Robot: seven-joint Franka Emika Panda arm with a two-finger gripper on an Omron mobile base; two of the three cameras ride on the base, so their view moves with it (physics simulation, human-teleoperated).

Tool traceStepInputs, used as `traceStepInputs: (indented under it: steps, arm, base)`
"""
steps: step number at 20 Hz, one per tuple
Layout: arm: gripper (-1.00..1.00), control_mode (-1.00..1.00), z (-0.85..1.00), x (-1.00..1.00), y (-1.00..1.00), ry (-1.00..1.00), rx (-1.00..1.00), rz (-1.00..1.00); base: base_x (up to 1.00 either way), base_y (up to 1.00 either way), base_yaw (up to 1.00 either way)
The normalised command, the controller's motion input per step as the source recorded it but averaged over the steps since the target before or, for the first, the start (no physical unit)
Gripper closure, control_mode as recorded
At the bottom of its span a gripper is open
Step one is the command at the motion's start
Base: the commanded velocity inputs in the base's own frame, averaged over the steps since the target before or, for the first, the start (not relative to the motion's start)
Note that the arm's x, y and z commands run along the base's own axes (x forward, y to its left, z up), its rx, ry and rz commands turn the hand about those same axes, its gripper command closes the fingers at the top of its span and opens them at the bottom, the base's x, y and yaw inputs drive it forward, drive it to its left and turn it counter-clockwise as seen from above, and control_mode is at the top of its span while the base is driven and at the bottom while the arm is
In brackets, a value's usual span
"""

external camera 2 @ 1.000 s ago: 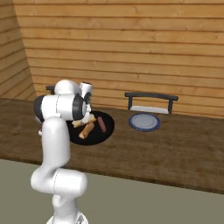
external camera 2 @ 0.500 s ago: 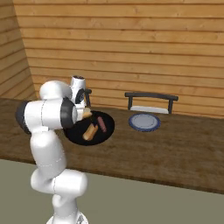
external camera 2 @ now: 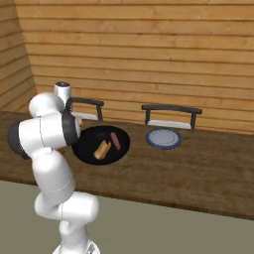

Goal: Place one bun and one sausage from the bowl on each plate.

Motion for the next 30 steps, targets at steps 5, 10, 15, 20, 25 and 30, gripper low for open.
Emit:
traceStepInputs:
  steps: [5, 10, 15, 20, 25, 30]
  arm:
    - [1.0, -1.0, -0.17, 0.49, 0.71, 0.08, 0.0, 0.0]
    - [1.0, -1.0, -0.46, 0.48, 0.49, 0.08, 0.0, -0.01]
    - [1.0, -1.0, -0.41, 0.42, 0.25, 0.04, 0.0, -0.04]
    - [-1.0, -1.0, -0.37, 0.13, 0.11, 0.01, 0.0, -0.05]
    - [-1.0, -1.0, -0.07, 0.04, 0.0, 0.0, 0.0, -0.01]
    - [-1.0, -1.0, 0.44, -0.03, -0.03, -0.04, 0.0, -0.01]
  base:
    - [0.0, 0.0, 0.0]
    - [0.0, 0.0, 0.0]
    - [0.0, 0.0, 0.0]
    - [0.0, 0.0, 0.0]
    - [0.0, 0.0, 0.0]
    - [0.0, 0.0, 0.0]
